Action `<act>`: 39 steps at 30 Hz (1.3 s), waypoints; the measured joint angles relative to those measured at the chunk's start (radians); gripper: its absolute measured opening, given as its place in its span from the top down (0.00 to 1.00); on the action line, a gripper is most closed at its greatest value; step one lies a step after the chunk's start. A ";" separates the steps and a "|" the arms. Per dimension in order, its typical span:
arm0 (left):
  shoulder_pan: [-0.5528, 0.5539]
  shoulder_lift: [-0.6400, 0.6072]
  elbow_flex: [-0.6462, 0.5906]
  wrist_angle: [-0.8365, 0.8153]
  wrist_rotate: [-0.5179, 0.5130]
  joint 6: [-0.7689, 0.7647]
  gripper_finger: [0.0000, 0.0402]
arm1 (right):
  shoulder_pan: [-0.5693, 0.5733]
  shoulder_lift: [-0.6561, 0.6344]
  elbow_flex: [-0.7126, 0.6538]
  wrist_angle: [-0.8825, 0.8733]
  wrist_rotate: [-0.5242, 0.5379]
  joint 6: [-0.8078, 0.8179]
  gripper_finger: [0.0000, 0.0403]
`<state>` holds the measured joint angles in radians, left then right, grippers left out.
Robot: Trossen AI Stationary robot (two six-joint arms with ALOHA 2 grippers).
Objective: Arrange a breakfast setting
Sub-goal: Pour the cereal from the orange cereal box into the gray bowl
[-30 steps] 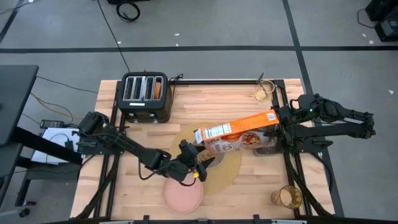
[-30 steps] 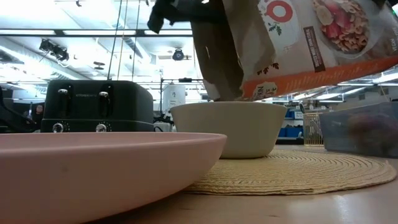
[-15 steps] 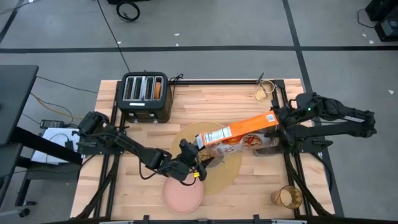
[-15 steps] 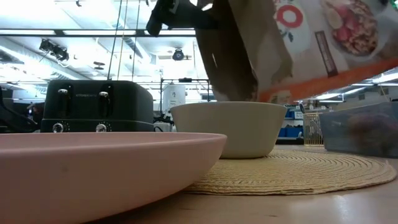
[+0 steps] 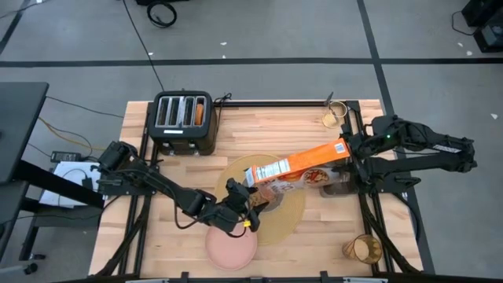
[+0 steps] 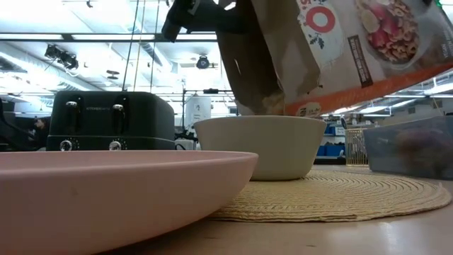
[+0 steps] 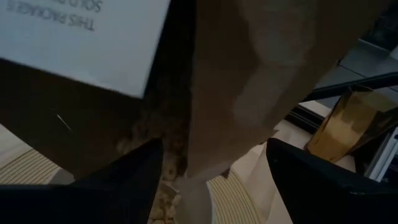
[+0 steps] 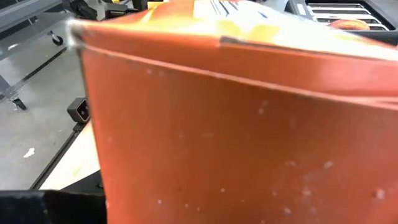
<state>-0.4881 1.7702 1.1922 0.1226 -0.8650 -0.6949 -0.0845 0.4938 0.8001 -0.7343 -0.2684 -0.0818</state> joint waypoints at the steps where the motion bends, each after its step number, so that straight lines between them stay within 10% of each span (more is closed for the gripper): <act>1: 0.000 0.000 0.000 -0.003 0.000 0.000 0.28 | 0.000 0.000 0.000 0.000 0.001 0.001 0.25; 39: 0.083 -0.005 0.159 0.131 0.061 0.366 0.29 | 0.000 -0.111 -0.157 0.171 -0.015 0.106 0.25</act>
<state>-0.4055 1.7657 1.3507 0.2534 -0.8036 -0.3290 -0.0845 0.3824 0.6434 -0.5631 -0.2833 0.0246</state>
